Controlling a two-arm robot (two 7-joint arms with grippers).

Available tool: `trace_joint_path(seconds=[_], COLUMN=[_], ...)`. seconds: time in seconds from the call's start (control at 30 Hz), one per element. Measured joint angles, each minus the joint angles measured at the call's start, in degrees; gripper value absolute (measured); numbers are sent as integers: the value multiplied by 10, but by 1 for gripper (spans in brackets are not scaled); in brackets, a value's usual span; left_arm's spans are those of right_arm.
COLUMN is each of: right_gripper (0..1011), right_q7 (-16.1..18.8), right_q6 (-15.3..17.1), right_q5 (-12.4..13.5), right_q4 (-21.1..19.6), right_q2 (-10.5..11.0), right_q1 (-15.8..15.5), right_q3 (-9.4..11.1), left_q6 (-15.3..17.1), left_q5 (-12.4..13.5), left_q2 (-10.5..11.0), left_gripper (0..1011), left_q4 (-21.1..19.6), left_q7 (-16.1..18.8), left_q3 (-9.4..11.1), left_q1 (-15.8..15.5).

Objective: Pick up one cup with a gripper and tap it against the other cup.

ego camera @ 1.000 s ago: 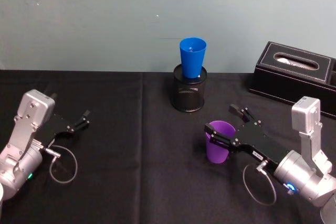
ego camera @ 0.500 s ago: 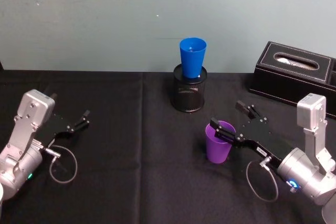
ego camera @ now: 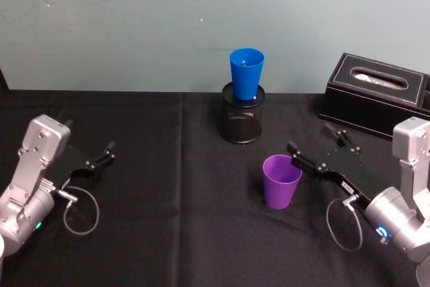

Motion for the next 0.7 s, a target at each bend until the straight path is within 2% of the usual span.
trace_joint_path(seconds=[0.7], right_gripper=[1003], right_q7=[-58], right_q6=[3], right_q5=[-32], right_q4=[25], right_q2=[-33], right_q1=[-8], right_q3=[50], left_q6=[0], left_q5=[0], left_q2=[0], left_gripper=[1011], left_q4=[0], left_q7=[0], left_q3=[0], left_q1=[0])
